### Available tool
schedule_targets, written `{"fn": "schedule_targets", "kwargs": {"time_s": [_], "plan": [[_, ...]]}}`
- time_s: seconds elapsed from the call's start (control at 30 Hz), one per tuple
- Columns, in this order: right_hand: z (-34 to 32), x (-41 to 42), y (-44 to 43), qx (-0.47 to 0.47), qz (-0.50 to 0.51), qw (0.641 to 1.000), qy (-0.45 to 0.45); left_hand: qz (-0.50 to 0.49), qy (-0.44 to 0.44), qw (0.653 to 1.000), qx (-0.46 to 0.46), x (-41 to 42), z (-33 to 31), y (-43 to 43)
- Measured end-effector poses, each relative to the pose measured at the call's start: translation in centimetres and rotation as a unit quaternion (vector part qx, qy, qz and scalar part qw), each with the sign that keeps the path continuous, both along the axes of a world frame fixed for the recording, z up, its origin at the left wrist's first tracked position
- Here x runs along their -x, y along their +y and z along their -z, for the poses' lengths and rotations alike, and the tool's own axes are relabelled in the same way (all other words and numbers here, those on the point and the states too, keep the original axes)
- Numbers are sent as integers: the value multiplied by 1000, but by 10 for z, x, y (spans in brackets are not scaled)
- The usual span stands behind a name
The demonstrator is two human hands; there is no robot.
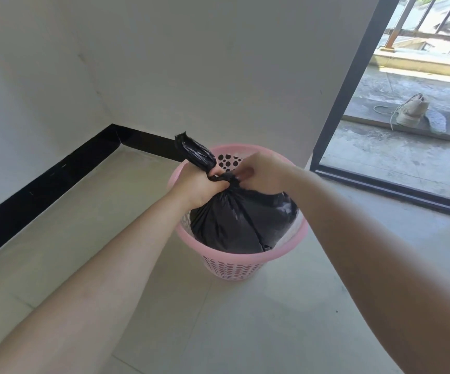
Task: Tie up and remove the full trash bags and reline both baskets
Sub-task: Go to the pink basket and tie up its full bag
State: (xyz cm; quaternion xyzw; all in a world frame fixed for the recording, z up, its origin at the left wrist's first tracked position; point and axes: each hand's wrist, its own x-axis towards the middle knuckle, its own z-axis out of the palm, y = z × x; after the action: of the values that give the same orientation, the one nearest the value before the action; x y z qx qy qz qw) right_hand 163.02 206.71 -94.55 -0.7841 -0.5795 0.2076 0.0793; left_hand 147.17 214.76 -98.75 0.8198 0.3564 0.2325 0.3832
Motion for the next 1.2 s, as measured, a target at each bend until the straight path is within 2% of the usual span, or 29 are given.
{"fn": "schedule_targets", "kwargs": {"time_s": [0.13, 0.23, 0.33, 0.4, 0.5, 0.6, 0.7, 0.8, 0.9, 1.0, 1.2], "plan": [[19, -1, -11, 12, 24, 997, 72, -82, 0, 994, -74, 3, 6, -6], [21, -6, -11, -18, 30, 993, 111, -126, -15, 989, -81, 2, 11, -5], [21, -7, -7, -39, 29, 991, 125, -116, -36, 988, -99, -2, 11, -9], [21, -5, -8, -31, -1, 993, 114, -90, -45, 987, -128, -4, 11, -9], [20, -4, -12, 3, -7, 988, 157, -67, -39, 984, -161, -2, 11, -12], [15, -4, -9, 20, 0, 979, 203, -76, -57, 983, -159, 3, 9, -18], [8, 0, -2, 0, 5, 981, 193, -121, -38, 971, -201, 6, 9, -14], [5, -1, -1, -29, 28, 968, 247, -191, -65, 974, -107, 5, 7, -8], [9, -2, -4, -60, 45, 960, 269, -187, -138, 971, 47, 5, 6, -9], [16, 0, -6, -75, 57, 961, 259, -144, -219, 939, 221, 5, 8, -12], [22, -5, -10, -99, 88, 957, 260, -76, -265, 865, 419, 3, -2, -12]]}}
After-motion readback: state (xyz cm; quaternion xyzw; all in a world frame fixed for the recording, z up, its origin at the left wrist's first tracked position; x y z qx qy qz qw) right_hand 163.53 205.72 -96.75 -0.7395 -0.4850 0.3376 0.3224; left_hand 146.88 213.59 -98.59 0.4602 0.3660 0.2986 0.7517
